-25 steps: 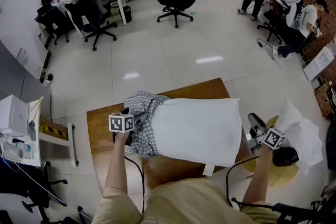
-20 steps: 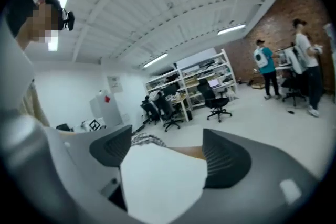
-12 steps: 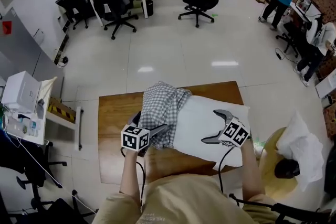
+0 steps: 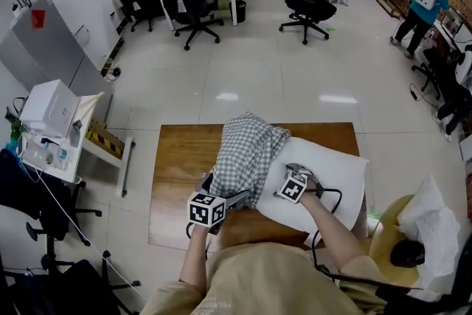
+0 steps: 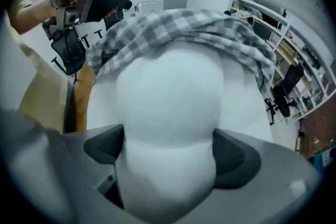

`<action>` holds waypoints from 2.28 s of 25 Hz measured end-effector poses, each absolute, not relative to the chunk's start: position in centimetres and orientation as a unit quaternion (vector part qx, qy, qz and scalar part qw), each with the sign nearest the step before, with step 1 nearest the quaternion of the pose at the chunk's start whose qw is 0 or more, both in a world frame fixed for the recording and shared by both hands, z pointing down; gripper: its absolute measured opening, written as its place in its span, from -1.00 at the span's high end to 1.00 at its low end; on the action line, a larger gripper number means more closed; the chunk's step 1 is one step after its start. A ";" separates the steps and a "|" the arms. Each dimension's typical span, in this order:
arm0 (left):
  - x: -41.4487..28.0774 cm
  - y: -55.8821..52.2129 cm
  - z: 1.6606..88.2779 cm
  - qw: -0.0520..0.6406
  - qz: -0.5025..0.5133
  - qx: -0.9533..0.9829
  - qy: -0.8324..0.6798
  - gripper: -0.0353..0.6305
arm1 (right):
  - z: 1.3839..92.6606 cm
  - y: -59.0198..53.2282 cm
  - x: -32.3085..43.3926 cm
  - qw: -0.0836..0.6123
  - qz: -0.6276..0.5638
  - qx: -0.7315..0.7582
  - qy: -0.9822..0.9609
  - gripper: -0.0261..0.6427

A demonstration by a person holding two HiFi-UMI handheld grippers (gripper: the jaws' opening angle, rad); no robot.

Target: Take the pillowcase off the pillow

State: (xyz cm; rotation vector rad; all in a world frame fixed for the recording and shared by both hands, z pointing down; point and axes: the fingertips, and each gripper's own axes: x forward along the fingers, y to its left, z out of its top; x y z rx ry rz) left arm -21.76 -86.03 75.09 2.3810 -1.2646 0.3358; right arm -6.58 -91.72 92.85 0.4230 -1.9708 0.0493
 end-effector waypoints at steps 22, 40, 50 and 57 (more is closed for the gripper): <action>-24.1 -84.8 85.3 0.157 0.268 0.772 -0.555 0.63 | 77.4 -88.6 -6.6 0.336 0.192 0.146 -0.911 0.84; -37.7 -88.6 84.0 0.255 0.182 0.734 -0.603 0.51 | 80.4 -83.2 -7.9 0.368 0.173 0.056 -0.912 0.84; -27.5 -87.3 70.0 0.174 0.117 0.841 -0.498 -0.49 | 81.8 -82.7 -8.6 0.413 0.158 0.039 -0.896 0.81; -14.4 -92.9 74.4 0.116 0.334 0.871 -0.339 -0.07 | 79.8 -81.8 -9.2 0.434 0.120 0.054 -0.891 0.79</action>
